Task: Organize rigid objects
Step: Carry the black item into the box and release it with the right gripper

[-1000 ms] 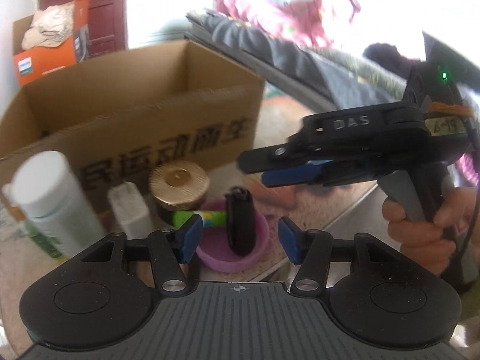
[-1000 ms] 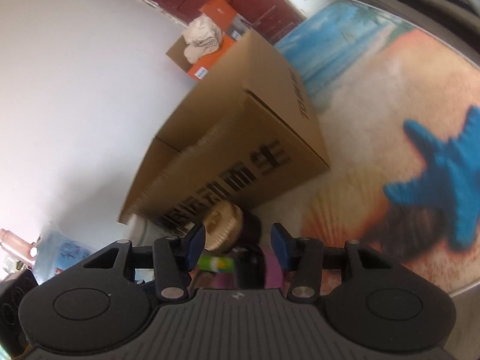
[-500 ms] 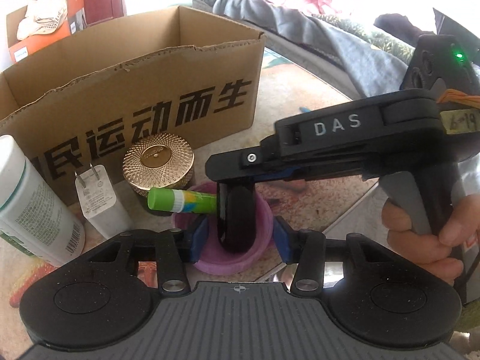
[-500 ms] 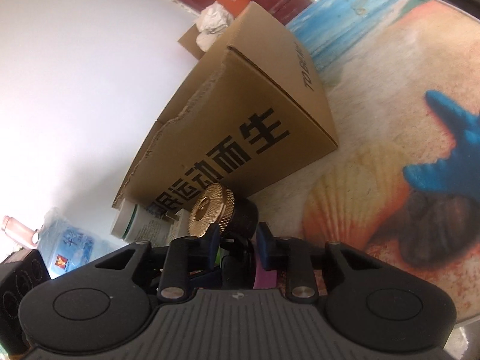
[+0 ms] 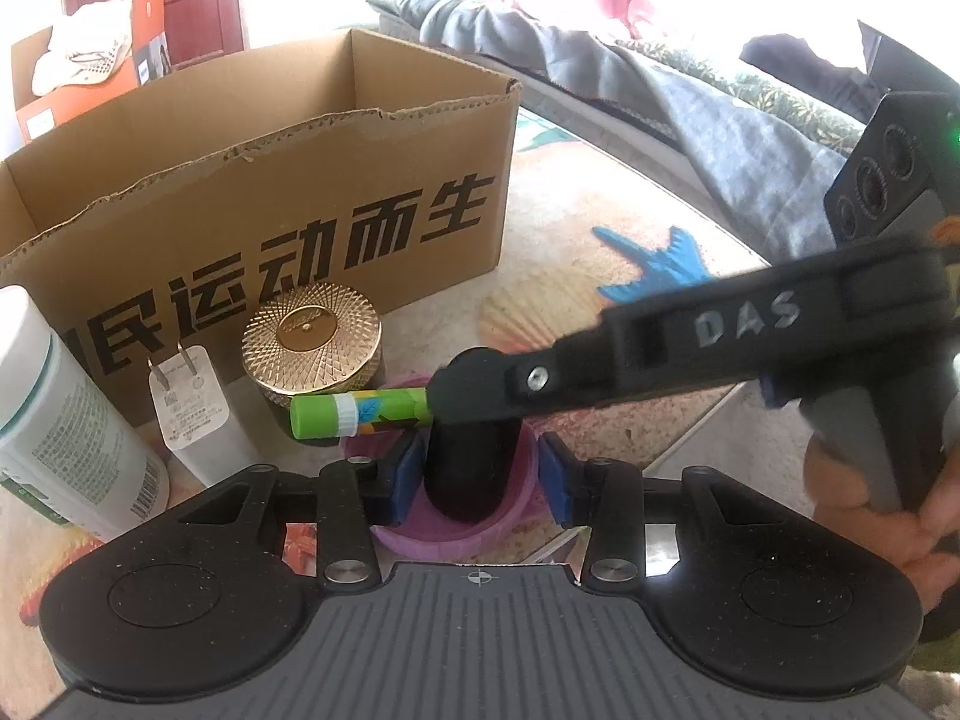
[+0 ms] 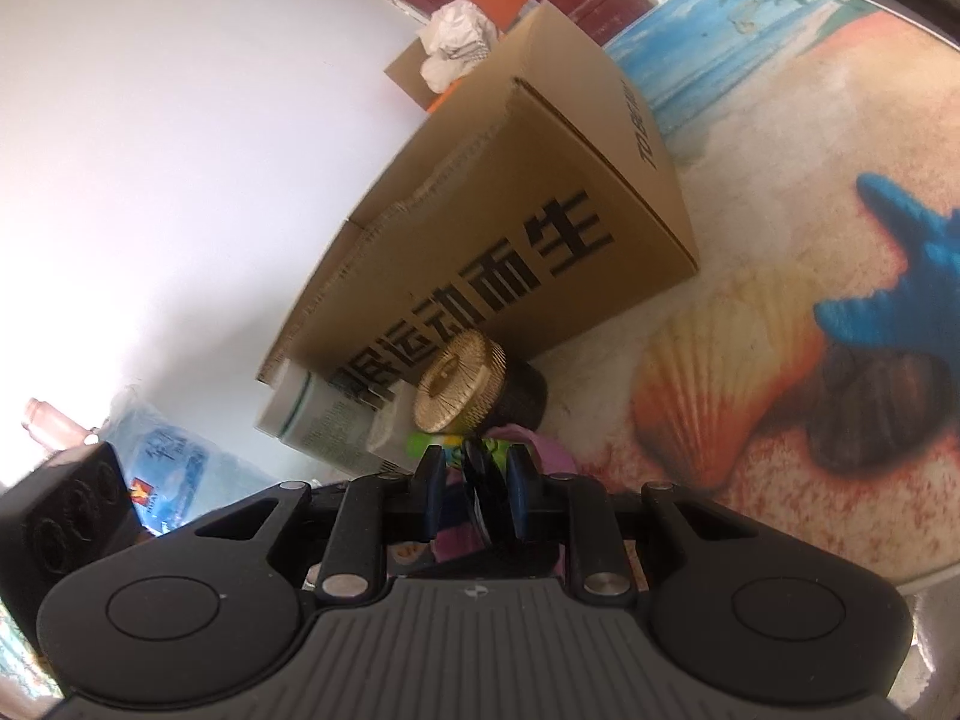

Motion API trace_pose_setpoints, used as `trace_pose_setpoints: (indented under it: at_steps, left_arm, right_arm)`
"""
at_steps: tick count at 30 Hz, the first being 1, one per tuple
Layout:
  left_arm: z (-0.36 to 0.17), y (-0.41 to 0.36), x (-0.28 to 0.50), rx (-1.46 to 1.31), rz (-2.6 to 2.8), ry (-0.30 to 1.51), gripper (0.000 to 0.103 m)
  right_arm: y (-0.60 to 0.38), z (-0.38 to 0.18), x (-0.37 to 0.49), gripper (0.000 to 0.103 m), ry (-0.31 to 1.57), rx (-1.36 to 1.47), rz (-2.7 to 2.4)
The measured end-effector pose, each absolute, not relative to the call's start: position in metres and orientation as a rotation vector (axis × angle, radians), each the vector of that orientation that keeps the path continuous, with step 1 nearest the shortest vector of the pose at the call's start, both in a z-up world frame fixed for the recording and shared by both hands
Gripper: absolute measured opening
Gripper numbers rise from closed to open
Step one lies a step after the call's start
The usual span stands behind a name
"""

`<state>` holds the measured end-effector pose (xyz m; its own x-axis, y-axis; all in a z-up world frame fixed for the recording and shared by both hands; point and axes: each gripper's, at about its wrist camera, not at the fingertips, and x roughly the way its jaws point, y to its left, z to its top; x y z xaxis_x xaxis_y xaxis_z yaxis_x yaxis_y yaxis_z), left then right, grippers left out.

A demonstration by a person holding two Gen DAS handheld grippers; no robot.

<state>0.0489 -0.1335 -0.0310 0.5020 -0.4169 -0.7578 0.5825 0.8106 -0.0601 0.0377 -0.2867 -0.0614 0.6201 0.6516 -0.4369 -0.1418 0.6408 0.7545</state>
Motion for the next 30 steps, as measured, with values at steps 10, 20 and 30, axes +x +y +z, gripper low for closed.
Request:
trace_pose_setpoints:
  at_steps: [10, 20, 30]
  left_arm:
    - [-0.018, -0.127, 0.039, 0.2, -0.618, 0.788, 0.033]
    - [0.034, -0.106, 0.03, 0.175, -0.598, 0.642, 0.029]
    - [0.089, -0.074, 0.081, 0.178, -0.445, 0.581, 0.029]
  right_arm:
    - [-0.276, -0.042, 0.024, 0.017, 0.749, 0.654, 0.46]
    - [-0.253, 0.021, 0.018, 0.017, 0.646, 0.539, 0.493]
    - [-0.207, 0.085, 0.094, 0.017, 0.609, 0.473, 0.654]
